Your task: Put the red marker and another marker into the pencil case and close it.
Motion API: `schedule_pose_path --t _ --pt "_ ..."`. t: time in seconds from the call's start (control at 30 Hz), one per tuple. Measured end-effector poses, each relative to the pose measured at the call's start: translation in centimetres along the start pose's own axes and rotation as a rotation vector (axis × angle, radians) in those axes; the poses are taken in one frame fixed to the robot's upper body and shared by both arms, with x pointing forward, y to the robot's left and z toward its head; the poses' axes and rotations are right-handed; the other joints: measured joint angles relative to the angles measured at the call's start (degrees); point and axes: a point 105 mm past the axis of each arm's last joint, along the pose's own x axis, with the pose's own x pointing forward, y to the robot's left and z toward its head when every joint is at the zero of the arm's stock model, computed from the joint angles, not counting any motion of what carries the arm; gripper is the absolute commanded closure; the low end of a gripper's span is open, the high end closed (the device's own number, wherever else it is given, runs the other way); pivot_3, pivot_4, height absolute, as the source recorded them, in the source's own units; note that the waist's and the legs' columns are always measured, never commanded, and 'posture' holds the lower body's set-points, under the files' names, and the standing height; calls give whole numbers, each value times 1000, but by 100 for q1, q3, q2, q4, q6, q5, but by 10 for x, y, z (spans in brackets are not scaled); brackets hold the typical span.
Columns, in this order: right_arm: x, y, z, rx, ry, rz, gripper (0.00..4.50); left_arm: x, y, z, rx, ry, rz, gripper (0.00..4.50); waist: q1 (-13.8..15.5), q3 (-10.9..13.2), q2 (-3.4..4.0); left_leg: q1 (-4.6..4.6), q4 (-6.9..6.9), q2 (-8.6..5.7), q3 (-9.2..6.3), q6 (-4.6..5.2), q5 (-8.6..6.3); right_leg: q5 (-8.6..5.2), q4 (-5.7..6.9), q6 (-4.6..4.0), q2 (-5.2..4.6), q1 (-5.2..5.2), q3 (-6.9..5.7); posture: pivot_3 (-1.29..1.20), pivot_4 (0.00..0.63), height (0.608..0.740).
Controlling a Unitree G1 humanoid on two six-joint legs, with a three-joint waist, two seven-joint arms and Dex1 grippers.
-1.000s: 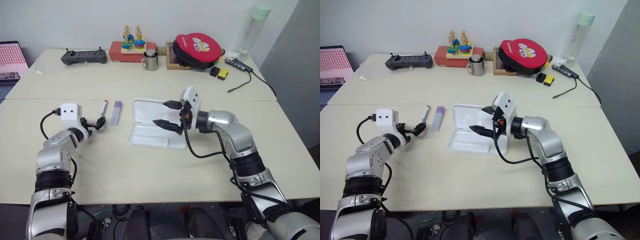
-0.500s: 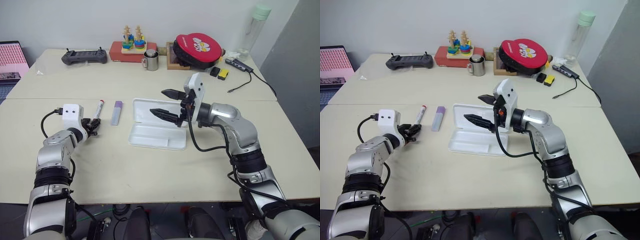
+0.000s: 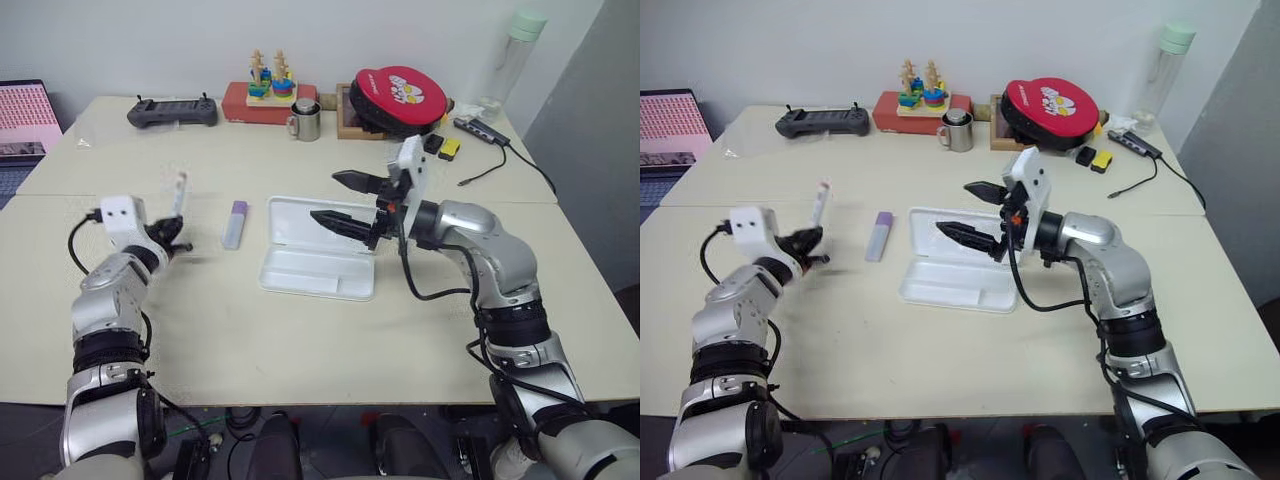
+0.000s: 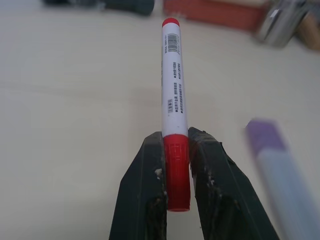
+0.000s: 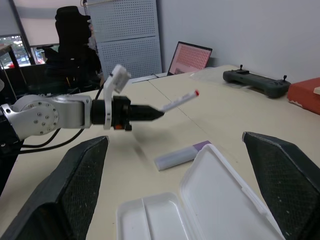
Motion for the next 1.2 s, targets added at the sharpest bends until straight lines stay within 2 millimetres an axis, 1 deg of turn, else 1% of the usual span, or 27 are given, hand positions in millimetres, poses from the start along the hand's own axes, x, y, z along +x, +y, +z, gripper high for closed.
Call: schedule_pose_path --t 0.03,0.07,0.1,0.13,0.2,0.27,0.3,0.33,0.37,0.43,0.53,0.6,0.63,0.7,0.83,0.9,0.93,1.0,1.03,1.07,1.1,1.2 --pt "-8 0 4 -8 0 -7 0 4 -34 24 103 -75 -184 4111 29 0 0 -7 0 -5 0 -1 0 1 -5 -1 -4 0 0 0 150 740" --pt "-13 -1 8 -15 -8 -15 0 6 -60 39 168 -122 -310 4111 33 -1 3 1 0 -9 9 -1 0 1 -4 -1 -11 2 8 0 150 740" --pt "-18 -1 11 -30 -5 -22 0 6 -84 47 226 -137 -441 4111 27 -2 4 5 -2 -10 11 0 -1 0 -4 0 -10 4 10 0 150 740" --pt "-23 0 11 -35 2 -28 0 4 -100 48 263 -135 -537 4111 7 -2 4 12 -5 -9 11 1 -1 -1 -4 -1 -8 6 11 0 150 740" --pt "-31 -1 7 -32 21 -50 0 1 -120 40 290 -95 -683 4111 -37 -1 7 18 -6 -7 11 2 -1 -5 2 2 -4 6 12 0 150 740" --pt "-39 -6 -2 -23 52 -97 0 -5 -141 24 306 0 -872 4111 -119 0 9 18 -4 0 9 4 -1 -13 2 15 5 0 18 0 150 740" --pt "-41 -8 -3 -23 60 -113 0 -6 -147 19 324 35 -931 4111 -131 1 9 18 -4 0 8 4 0 -14 5 16 6 0 17 0 150 740" --pt "-44 -9 -5 -21 66 -129 0 -6 -156 14 379 72 -1018 4111 -172 1 9 18 -1 0 8 5 0 -14 6 19 6 0 19 0 150 740" --pt "-44 -9 -4 -23 66 -131 0 -6 -158 12 403 84 -1039 4111 -185 1 9 19 -1 0 8 5 0 -14 5 20 7 0 21 0 150 740" --pt "-47 -8 -3 -33 66 -146 0 -3 -159 2 504 145 -1107 4111 -192 1 9 18 -1 -1 8 5 0 -14 4 19 7 1 21 0 150 740" --pt "-58 -6 -9 -44 91 -193 0 1 -151 -27 677 292 -1176 4111 -169 1 9 15 -3 -3 8 6 -1 -18 0 10 7 1 20 0 150 740" --pt "-64 -4 -19 -33 119 -220 0 1 -143 -44 711 371 -1190 4111 -166 1 9 3 -2 -3 8 7 -1 -19 0 6 6 -7 20 0 150 740" --pt "-66 -2 -22 -28 131 -224 0 1 -140 -50 728 397 -1192 4111 -167 2 9 -2 -3 -2 6 7 -1 -19 0 4 6 -12 18 0 150 740" --pt "-69 2 -27 -19 149 -231 0 3 -133 -56 770 431 -1190 4111 -173 2 9 -4 -4 -2 5 7 -2 -20 1 1 7 -13 16 0 150 740" --pt "-68 9 -26 -26 150 -231 0 4 -131 -57 780 449 -1205 4111 -179 2 9 -2 -3 -2 4 7 -2 -21 2 3 7 -11 16 0 150 740" --pt "-68 11 -27 -21 151 -232 0 2 -133 -61 764 466 -1222 3405 -176 2 9 -3 -2 -2 3 7 -2 -21 3 4 6 -11 15 0 150 740" --pt "-68 10 -27 -20 151 -235 0 1 -133 -62 751 477 -1228 3299 -177 2 9 -2 -2 -2 2 7 -1 -21 4 5 7 -11 14 0 150 740" --pt "-69 10 -27 -19 150 -240 0 1 -133 -63 739 488 -1232 2857 -177 2 9 -2 -1 -1 1 7 -1 -21 7 6 7 -11 14 0 150 740" --pt "-68 10 -27 -17 149 -239 0 0 -134 -63 735 492 -1232 2730 -177 2 9 -1 -1 -1 1 8 -1 -21 8 6 7 -10 14 0 150 740" --pt "-68 10 -27 -18 148 -238 0 0 -134 -63 736 492 -1233 2416 -177 2 9 -1 -1 -1 0 8 -1 -21 8 5 7 -10 14 0 150 740" --pt "-68 10 -27 -18 149 -237 0 -1 -134 -63 740 491 -1235 2314 -178 2 9 -1 -1 -1 0 8 -1 -21 8 5 7 -10 14 0 150 740" --pt "-66 11 -28 -15 151 -227 0 -4 -131 -64 728 502 -1218 1729 -184 2 9 -1 -1 -1 0 7 -1 -20 8 4 7 -10 14 0 150 740"
